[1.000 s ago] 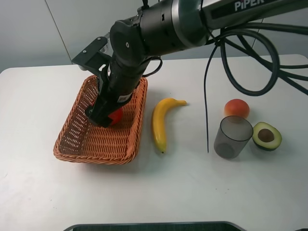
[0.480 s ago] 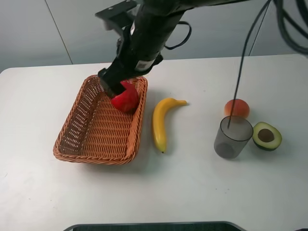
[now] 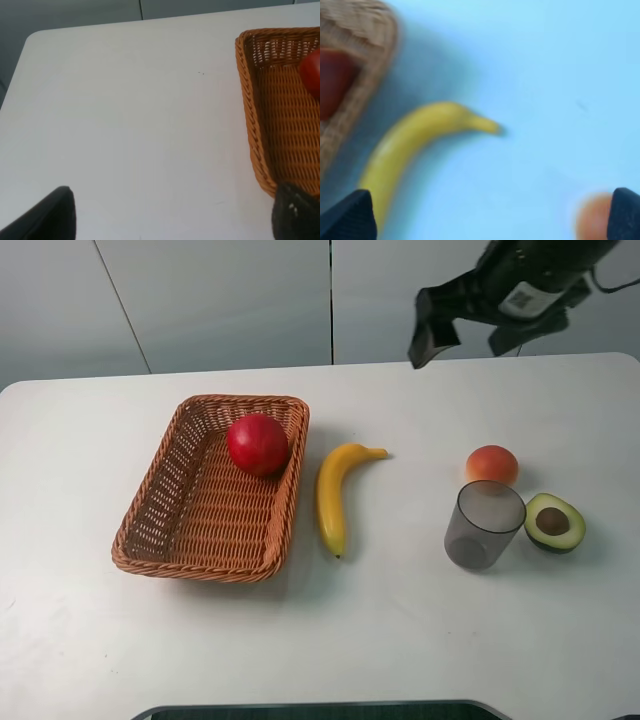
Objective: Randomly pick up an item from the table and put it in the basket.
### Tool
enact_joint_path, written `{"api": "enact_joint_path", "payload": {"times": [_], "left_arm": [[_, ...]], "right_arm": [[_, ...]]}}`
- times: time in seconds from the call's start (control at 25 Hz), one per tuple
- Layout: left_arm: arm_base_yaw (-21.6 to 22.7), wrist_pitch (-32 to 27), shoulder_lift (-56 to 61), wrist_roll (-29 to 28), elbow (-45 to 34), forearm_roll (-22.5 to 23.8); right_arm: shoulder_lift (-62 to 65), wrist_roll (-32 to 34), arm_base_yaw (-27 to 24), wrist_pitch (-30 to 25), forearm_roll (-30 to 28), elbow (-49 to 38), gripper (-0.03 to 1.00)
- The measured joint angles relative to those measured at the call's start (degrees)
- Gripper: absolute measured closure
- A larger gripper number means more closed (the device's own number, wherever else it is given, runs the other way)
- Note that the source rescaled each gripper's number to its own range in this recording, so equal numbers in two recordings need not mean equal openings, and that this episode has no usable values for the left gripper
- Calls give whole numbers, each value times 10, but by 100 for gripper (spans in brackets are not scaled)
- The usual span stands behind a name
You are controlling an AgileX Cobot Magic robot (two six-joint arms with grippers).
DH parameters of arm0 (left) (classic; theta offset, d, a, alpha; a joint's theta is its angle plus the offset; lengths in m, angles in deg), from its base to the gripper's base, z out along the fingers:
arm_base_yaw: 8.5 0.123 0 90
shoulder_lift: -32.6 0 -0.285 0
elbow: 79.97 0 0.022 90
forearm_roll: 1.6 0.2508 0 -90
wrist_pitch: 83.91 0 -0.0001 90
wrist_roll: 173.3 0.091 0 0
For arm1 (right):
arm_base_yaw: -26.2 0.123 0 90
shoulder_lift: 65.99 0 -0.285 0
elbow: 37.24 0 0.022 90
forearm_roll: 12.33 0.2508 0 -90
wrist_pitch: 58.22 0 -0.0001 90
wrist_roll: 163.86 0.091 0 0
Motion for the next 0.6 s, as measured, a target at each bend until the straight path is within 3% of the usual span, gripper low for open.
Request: {"api": "enact_joint_path", "payload": {"times": [0.32,0.6], "left_arm": [[0,0,0,0,0,0],[0,0,0,0,0,0]], "right_arm": [[177,4,-174,-19,-17,-130,-3],[361,3,-253,-28,-28,-211,-3]]}}
